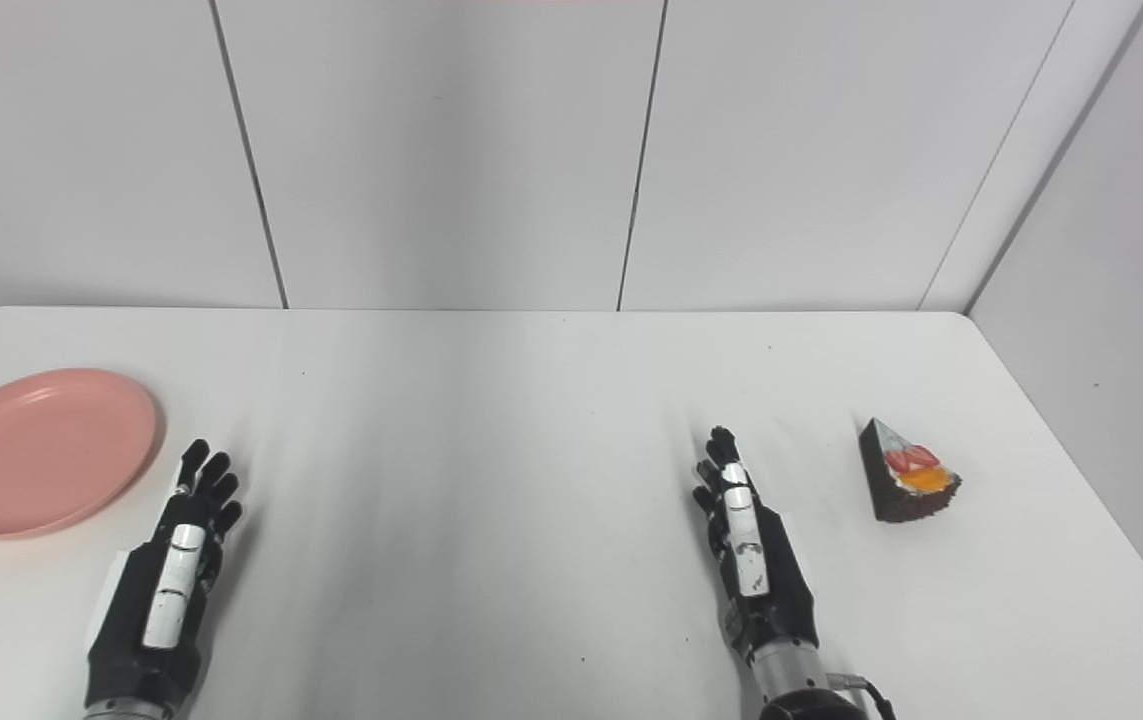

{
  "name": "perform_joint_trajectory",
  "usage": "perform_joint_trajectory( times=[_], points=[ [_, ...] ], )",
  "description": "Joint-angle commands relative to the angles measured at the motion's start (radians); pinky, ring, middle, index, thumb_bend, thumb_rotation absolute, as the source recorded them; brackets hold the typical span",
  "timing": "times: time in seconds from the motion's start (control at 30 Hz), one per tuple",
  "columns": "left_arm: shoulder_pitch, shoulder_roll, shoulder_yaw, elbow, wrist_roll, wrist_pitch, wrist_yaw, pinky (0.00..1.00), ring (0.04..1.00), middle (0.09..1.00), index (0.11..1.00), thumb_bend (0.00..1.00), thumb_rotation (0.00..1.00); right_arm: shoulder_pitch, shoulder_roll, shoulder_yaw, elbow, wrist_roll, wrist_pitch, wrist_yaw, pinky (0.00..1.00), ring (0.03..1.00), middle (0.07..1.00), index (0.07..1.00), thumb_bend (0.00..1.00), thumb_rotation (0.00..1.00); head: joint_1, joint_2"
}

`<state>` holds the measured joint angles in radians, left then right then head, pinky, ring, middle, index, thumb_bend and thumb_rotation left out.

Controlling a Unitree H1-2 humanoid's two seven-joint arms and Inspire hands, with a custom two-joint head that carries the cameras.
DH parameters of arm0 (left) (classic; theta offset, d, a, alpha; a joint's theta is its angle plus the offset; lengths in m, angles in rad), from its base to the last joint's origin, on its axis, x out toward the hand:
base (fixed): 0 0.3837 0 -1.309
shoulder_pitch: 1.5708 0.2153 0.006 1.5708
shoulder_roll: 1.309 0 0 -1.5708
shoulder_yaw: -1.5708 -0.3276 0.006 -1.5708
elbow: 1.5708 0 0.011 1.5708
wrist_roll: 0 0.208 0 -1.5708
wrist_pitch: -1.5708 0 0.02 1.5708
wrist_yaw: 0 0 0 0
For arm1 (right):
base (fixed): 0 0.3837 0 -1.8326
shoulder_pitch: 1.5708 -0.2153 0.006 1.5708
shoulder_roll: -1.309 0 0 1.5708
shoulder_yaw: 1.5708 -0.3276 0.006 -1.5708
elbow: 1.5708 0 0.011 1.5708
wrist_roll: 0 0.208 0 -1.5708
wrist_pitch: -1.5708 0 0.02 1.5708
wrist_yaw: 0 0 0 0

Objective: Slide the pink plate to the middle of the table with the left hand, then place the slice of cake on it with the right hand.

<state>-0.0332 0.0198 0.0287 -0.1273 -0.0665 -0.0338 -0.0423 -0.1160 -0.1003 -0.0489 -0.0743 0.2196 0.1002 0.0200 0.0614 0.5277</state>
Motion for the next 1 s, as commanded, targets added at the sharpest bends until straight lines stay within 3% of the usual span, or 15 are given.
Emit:
perform_joint_trajectory(
  times=[0.0,0.23,0.33,0.6,0.97],
  points=[
    [-0.012,0.002,-0.001,-0.024,0.010,-0.044,0.003,1.00,1.000,1.000,1.000,0.74,0.88,0.001,0.000,-0.010,-0.027,0.003,0.011,0.009,1.00,0.989,1.000,0.968,0.79,0.97,0.001,0.001],
    [-0.016,0.003,-0.003,-0.032,0.013,-0.032,0.007,1.00,1.000,1.000,1.000,0.75,0.89,0.003,0.004,-0.018,-0.022,0.022,-0.014,0.024,1.00,0.996,1.000,0.969,0.79,0.96,0.020,0.006],
    [-0.018,0.001,-0.004,-0.025,0.014,-0.040,0.007,1.00,1.000,1.000,1.000,0.74,0.88,0.003,0.001,-0.024,-0.013,0.030,-0.030,0.034,1.00,0.992,1.000,0.968,0.83,0.93,0.028,0.007],
    [-0.020,-0.002,0.000,-0.026,0.012,-0.049,0.014,1.00,1.000,1.000,1.000,0.72,0.88,0.008,0.000,-0.027,-0.022,0.038,-0.024,0.057,1.00,0.979,1.000,0.964,0.81,0.94,0.029,0.009],
    [-0.023,-0.001,-0.004,-0.027,0.016,-0.037,0.025,1.00,1.000,1.000,1.000,0.74,0.90,0.006,-0.001,-0.033,-0.013,0.039,-0.027,0.070,1.00,0.983,0.999,0.959,0.85,0.91,0.041,0.006]
  ],
)
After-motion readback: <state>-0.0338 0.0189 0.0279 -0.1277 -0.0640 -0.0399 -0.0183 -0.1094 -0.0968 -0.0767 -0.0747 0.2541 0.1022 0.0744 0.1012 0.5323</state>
